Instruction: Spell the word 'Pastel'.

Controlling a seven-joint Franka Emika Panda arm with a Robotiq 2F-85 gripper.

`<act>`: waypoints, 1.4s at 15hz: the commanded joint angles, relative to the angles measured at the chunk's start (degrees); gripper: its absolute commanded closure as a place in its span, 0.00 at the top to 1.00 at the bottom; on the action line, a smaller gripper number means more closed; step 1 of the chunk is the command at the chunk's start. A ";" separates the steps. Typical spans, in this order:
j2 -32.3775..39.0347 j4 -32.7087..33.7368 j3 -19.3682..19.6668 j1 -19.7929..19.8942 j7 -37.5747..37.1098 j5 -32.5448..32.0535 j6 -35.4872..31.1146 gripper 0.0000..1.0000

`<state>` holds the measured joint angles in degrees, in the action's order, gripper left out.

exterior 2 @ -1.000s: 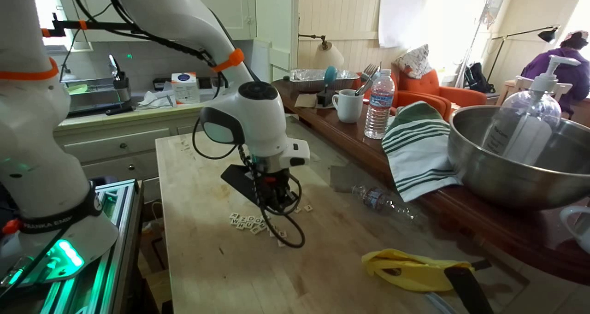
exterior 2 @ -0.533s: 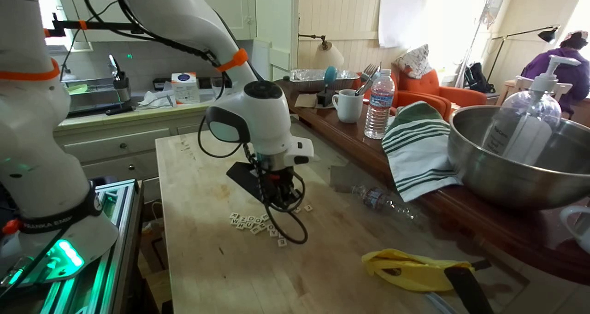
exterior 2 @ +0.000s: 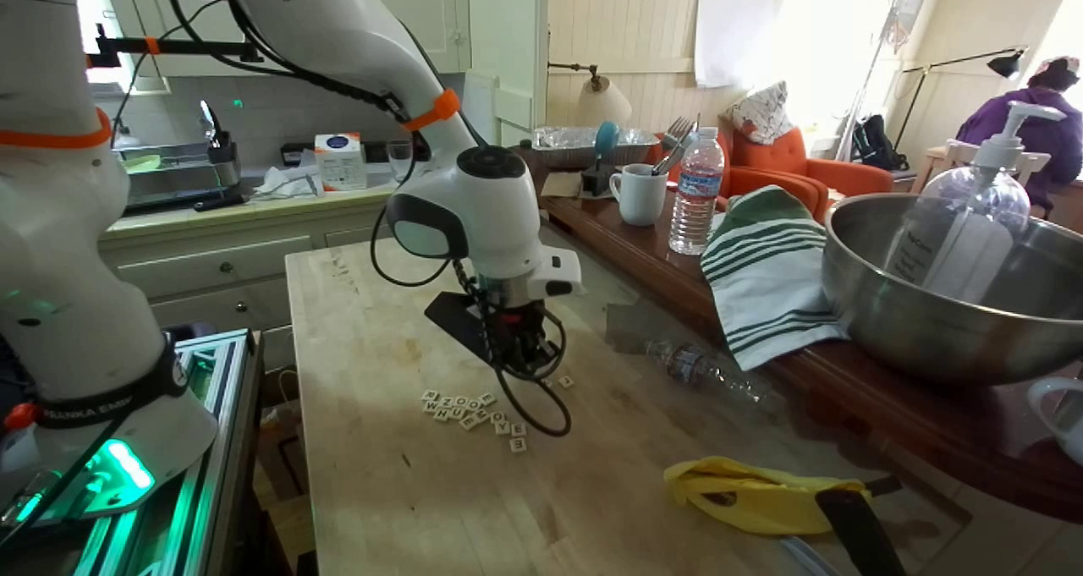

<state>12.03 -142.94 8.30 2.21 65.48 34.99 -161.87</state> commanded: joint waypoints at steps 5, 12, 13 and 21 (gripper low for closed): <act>3.51 1.75 -1.99 0.01 -1.54 3.93 -0.50 0.00; 3.83 2.21 -2.99 -0.05 -1.75 5.54 -0.63 0.00; 3.88 2.29 -3.08 -0.09 -1.76 5.61 -0.72 0.00; 4.47 3.09 -3.53 -0.15 -2.07 4.61 0.70 0.00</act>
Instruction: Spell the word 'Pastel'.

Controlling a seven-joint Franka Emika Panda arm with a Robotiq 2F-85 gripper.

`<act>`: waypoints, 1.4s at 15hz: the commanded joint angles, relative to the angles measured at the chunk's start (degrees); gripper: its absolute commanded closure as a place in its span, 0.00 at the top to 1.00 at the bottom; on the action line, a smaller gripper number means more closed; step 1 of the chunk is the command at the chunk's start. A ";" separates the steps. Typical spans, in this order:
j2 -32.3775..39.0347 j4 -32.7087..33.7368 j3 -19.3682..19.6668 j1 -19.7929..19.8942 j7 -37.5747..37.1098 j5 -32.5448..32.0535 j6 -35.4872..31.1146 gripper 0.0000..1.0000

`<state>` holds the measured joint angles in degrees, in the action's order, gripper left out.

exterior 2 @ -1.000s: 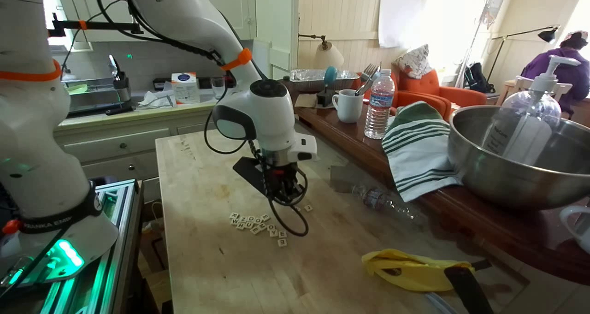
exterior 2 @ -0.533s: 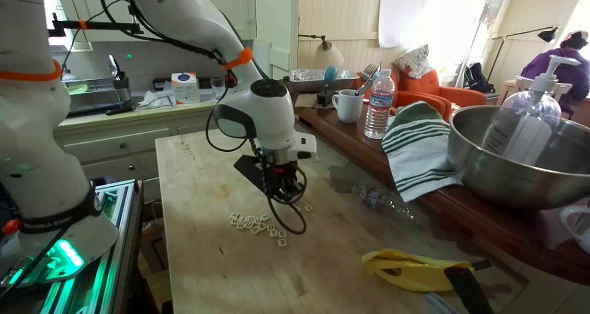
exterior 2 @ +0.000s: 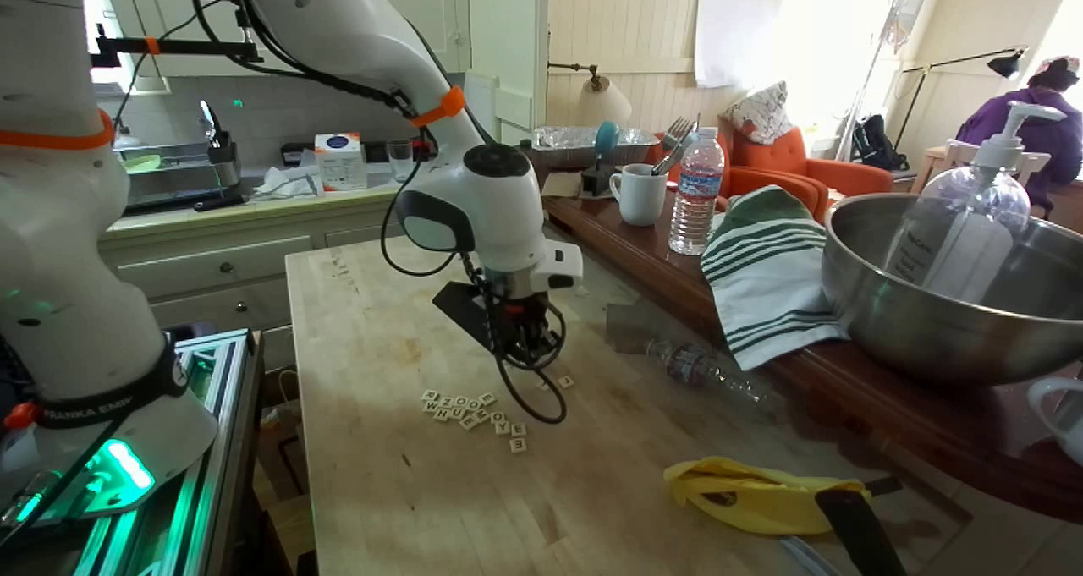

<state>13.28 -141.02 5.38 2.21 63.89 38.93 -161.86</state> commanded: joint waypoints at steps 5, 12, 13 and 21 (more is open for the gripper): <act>2.34 0.67 -0.27 -0.33 -1.06 -0.13 0.40 0.00; 0.30 -0.32 -0.03 -0.52 -1.17 -0.60 -0.50 0.00; 0.09 -0.44 -0.05 -0.51 -1.09 -0.54 -0.63 0.00; -1.24 -0.79 -0.30 -0.33 -0.53 0.20 -0.95 0.00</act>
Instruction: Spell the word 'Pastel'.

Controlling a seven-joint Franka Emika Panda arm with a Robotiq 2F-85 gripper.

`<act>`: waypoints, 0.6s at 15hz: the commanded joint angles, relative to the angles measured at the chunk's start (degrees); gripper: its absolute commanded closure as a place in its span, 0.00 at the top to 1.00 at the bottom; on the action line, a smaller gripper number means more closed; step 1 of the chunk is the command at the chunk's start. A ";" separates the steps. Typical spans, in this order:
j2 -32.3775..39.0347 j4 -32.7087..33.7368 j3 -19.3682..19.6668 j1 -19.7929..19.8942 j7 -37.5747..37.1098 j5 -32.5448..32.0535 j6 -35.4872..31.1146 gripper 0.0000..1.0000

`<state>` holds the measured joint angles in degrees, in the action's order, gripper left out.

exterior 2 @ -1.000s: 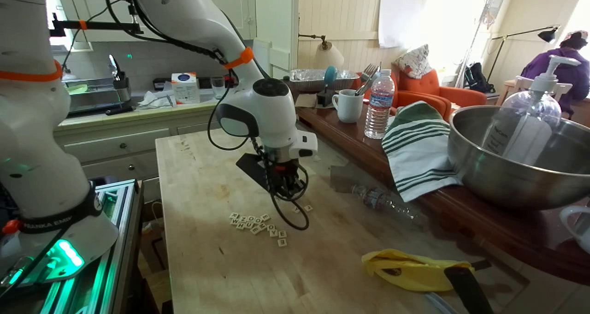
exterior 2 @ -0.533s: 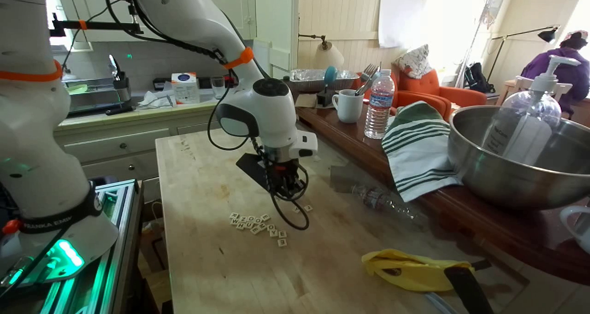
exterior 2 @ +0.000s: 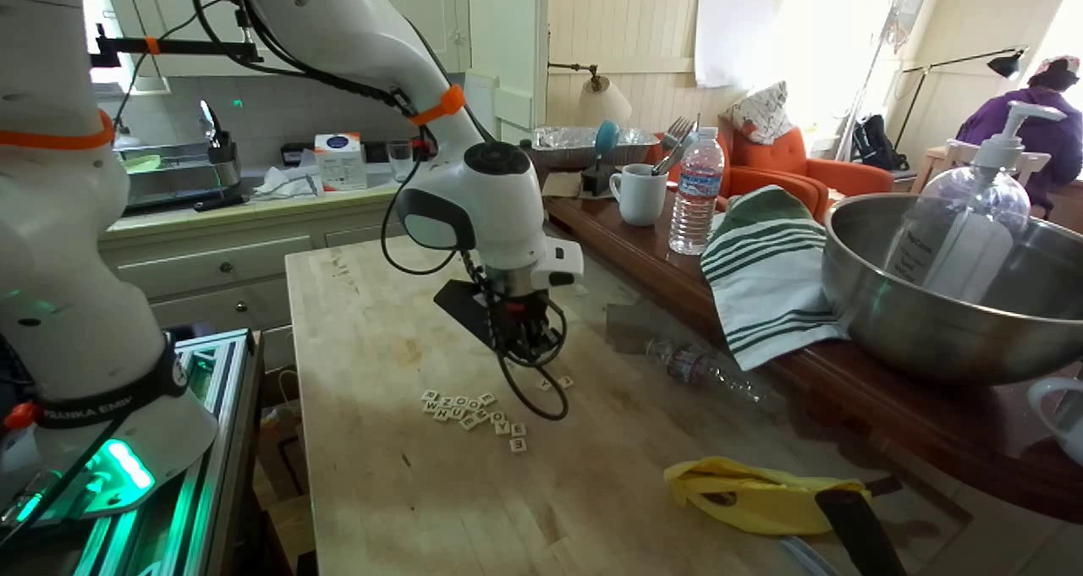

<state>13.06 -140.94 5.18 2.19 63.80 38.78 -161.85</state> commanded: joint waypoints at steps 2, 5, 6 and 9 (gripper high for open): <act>-1.37 -0.96 -0.17 -0.29 -0.34 0.41 -0.94 0.00; -2.10 -1.29 -0.18 -0.36 -0.40 0.18 -0.54 0.00; -2.44 -1.48 -0.15 -0.42 -0.53 -0.02 -0.42 0.00; -3.44 -1.99 -0.11 -0.66 -0.75 -0.50 0.03 0.00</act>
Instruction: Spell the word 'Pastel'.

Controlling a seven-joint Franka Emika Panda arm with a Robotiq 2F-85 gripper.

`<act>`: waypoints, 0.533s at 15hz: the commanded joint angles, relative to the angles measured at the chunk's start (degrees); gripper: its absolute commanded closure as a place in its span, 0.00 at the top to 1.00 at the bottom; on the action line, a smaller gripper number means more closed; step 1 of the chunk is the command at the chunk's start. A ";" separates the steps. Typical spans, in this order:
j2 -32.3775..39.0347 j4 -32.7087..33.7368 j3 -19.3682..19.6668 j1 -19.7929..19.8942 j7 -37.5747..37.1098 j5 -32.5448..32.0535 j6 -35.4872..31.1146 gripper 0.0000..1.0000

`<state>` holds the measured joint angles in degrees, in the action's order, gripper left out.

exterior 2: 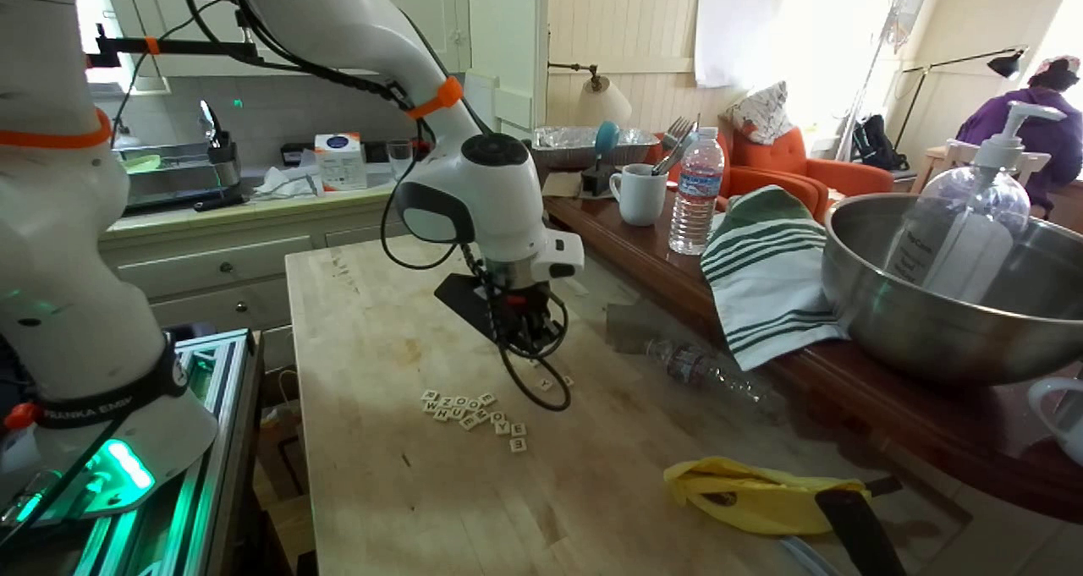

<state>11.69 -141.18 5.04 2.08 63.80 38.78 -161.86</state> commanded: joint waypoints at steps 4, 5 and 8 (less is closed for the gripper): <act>-3.11 -2.51 0.12 -1.39 -1.38 -1.73 0.07 0.33; -3.40 -2.84 0.17 -1.73 -1.57 -2.26 0.03 0.42; -4.15 -3.73 0.24 -2.58 -2.32 -3.55 0.66 0.64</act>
<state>9.79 -142.56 4.97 0.63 63.59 37.51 -161.86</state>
